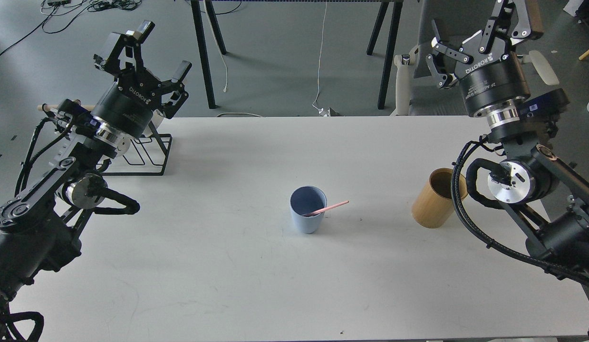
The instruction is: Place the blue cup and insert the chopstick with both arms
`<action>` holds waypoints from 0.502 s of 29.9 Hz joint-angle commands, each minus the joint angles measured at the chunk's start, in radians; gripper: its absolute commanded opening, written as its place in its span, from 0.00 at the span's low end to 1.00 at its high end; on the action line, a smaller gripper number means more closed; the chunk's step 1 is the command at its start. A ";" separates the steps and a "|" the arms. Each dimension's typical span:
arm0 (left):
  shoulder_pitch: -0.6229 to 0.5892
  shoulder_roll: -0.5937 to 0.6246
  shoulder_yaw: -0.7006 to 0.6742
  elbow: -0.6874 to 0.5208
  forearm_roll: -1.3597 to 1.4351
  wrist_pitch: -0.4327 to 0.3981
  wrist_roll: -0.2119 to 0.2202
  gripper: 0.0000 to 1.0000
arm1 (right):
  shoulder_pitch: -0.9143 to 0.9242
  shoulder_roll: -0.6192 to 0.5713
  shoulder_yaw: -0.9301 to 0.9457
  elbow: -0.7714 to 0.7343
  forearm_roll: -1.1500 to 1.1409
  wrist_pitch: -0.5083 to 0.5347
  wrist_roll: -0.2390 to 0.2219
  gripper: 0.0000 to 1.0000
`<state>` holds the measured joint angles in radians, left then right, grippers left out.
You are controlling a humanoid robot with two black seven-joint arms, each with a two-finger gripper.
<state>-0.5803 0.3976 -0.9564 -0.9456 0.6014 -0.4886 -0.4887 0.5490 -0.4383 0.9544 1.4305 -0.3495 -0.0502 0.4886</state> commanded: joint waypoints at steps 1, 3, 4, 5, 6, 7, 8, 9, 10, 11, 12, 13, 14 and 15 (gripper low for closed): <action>0.002 0.010 -0.001 -0.024 0.000 0.000 0.000 0.99 | -0.037 0.015 0.007 -0.001 0.036 0.137 0.000 0.99; 0.007 0.015 -0.002 -0.039 0.000 0.000 0.000 0.99 | -0.047 0.015 0.012 -0.002 0.085 0.199 0.000 0.99; 0.010 0.018 -0.002 -0.042 0.000 0.000 0.000 0.99 | -0.052 0.016 0.012 -0.001 0.101 0.217 0.000 0.99; 0.013 0.021 -0.002 -0.048 0.000 0.000 0.000 0.99 | -0.058 0.016 0.014 0.001 0.110 0.236 0.000 0.99; 0.014 0.024 -0.002 -0.051 0.000 0.000 0.000 0.99 | -0.061 0.018 0.014 0.001 0.113 0.248 0.000 0.99; 0.014 0.026 -0.002 -0.056 0.000 0.000 0.000 0.99 | -0.064 0.019 0.014 0.001 0.113 0.262 0.000 0.99; 0.014 0.026 -0.002 -0.059 0.000 0.000 0.000 0.99 | -0.067 0.021 0.014 0.001 0.113 0.276 0.000 0.99; 0.014 0.026 -0.002 -0.059 -0.002 0.000 0.000 0.99 | -0.073 0.021 0.014 0.001 0.113 0.292 0.000 0.99; 0.014 0.026 -0.004 -0.061 -0.002 0.000 0.000 0.99 | -0.084 0.021 0.014 0.001 0.112 0.314 0.000 0.99; 0.013 0.024 -0.005 -0.061 -0.002 0.000 0.000 0.99 | -0.092 0.021 0.015 0.001 0.112 0.334 0.000 0.99; 0.011 0.024 -0.007 -0.061 -0.002 0.000 0.000 0.99 | -0.095 0.021 0.015 -0.001 0.112 0.348 0.000 0.99; 0.004 0.023 -0.007 -0.061 -0.002 0.000 0.000 0.99 | -0.098 0.021 0.015 -0.001 0.112 0.351 0.000 0.99; 0.001 0.023 -0.007 -0.061 -0.003 0.000 0.000 0.99 | -0.101 0.021 0.015 -0.001 0.112 0.351 0.000 0.99; -0.006 0.023 -0.008 -0.061 -0.009 0.000 0.000 0.99 | -0.107 0.021 0.015 -0.001 0.112 0.351 0.000 0.99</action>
<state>-0.5711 0.4224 -0.9622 -1.0059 0.5995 -0.4887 -0.4887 0.4549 -0.4174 0.9691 1.4305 -0.2376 0.2894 0.4888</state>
